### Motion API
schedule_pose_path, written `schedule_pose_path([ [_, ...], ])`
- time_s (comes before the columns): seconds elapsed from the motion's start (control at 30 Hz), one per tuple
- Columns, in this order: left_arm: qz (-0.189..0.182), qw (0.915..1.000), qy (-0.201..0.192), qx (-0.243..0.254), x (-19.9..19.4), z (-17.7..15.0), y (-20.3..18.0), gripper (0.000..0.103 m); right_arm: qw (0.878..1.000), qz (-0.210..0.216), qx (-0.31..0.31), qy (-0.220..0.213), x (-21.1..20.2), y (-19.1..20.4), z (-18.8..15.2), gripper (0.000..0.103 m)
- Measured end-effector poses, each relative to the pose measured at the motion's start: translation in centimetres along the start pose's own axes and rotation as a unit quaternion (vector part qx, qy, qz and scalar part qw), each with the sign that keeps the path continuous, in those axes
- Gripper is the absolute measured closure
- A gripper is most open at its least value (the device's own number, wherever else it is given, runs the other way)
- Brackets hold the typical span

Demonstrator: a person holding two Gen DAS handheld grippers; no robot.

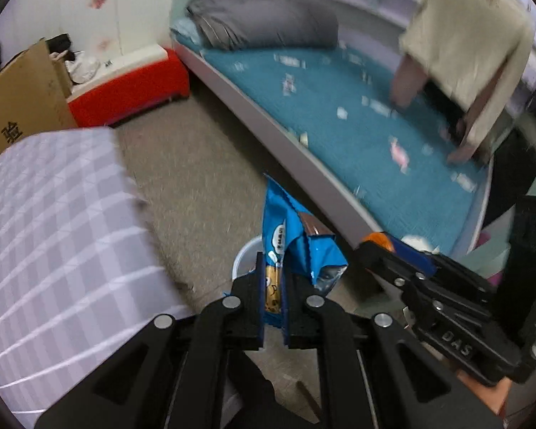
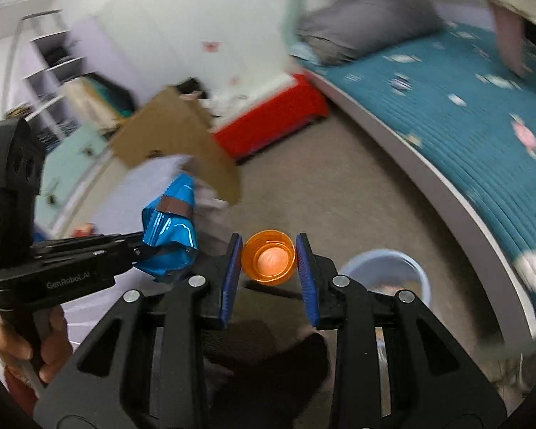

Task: Collect trash
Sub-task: 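Carry the snack pack and cap over the bucket and open both grippers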

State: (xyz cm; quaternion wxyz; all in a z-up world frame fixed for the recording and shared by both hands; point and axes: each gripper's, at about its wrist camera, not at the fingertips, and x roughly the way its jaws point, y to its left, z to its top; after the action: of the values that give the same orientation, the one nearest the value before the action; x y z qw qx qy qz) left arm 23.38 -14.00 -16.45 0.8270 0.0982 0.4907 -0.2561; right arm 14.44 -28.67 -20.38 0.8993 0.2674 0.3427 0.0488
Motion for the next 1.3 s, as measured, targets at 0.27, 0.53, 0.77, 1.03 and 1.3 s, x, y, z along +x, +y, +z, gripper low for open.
schedule_pose_path([
  [0.27, -0.031, 0.9922, 0.118, -0.026, 14.8, -2.4, -2.7, 0.096, 0.992, -0.06, 0.102, 0.035, 4.5, -10.3, -5.1, 0.072],
  [0.53, -0.052, 0.9763, 0.196, -0.074, 26.1, -5.1, -0.8, 0.092, 0.979, -0.108, 0.163, 0.06, 10.3, -17.2, -8.3, 0.072],
  [0.77, -0.051, 0.9671, 0.221, -0.114, 32.1, -6.2, 1.0, 0.08, 0.967, -0.128, 0.206, 0.085, 14.0, -20.6, -11.1, 0.072],
  [1.03, -0.052, 0.9609, 0.233, -0.14, 35.0, -7.4, 1.7, 0.044, 0.961, -0.129, 0.217, 0.109, 16.4, -21.5, -12.3, 0.072],
  [1.3, -0.045, 0.9522, 0.252, -0.166, 35.8, -8.1, 2.8, 0.041, 0.963, -0.122, 0.211, 0.12, 17.8, -20.5, -12.2, 0.072],
])
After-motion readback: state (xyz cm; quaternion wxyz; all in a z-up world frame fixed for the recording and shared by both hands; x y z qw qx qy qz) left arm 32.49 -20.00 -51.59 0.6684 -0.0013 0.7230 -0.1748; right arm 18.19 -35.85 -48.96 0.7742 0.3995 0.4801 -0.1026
